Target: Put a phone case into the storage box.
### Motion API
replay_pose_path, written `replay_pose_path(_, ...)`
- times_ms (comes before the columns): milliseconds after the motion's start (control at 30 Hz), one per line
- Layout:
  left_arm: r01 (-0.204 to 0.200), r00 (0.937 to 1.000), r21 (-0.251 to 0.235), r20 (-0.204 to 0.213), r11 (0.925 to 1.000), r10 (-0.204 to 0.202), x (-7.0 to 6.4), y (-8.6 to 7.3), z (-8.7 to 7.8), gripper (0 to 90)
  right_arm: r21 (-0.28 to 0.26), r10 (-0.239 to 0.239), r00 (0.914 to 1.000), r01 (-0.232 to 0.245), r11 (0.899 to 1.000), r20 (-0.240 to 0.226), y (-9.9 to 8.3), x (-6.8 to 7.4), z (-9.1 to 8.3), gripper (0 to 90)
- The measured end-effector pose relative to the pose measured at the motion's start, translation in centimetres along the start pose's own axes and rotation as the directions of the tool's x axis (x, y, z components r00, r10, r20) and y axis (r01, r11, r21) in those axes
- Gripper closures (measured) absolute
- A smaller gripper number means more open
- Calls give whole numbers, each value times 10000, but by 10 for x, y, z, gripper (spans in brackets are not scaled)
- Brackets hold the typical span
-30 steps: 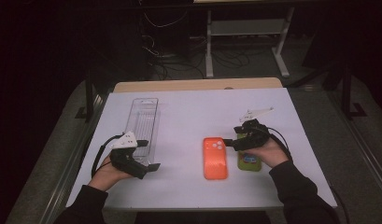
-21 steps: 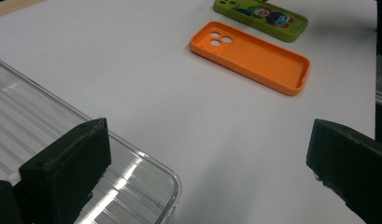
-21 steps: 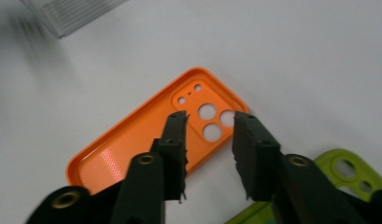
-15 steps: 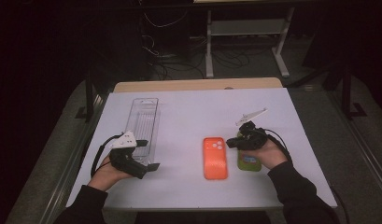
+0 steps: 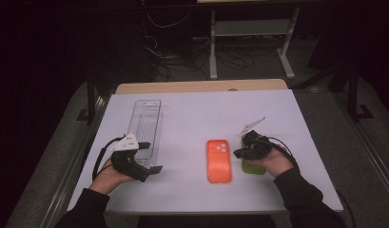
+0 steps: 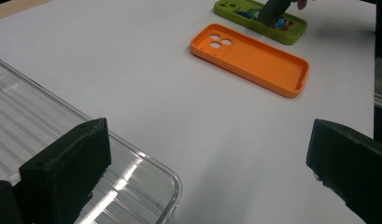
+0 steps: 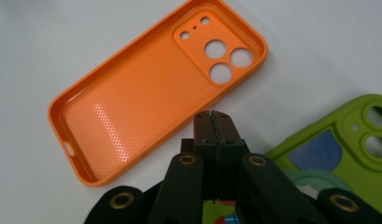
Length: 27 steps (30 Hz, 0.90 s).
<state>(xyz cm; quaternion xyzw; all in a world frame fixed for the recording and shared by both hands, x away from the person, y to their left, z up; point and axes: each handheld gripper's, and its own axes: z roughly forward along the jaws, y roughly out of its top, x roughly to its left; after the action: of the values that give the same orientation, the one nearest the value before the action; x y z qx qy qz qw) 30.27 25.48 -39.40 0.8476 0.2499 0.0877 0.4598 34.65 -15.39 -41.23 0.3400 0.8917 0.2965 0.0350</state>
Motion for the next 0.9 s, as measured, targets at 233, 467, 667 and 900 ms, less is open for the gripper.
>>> replay_pose_path(233, 24, 10000, -6, 15, 10000, -24, 0, 0, 0, 0, 346, -182, 9998, 183, 9992, -46, -5, 2, 5, 883)
replay_pose_path(467, 34, 10000, -14, 21, 10000, -34, -1, 0, 1, 0, 503, -282, 9996, 281, 9983, 23, -9, 2, 6, 883)
replay_pose_path(667, 90, 10000, 5, 37, 10000, -90, -1, 0, 2, 0, 855, -334, 9994, 337, 9958, -52, -12, 5, 11, 884)
replay_pose_path(900, 68, 10000, -11, 19, 10000, -68, 0, 0, 1, 0, 1092, -198, 9997, 182, 9939, 143, -18, 4, 7, 884)
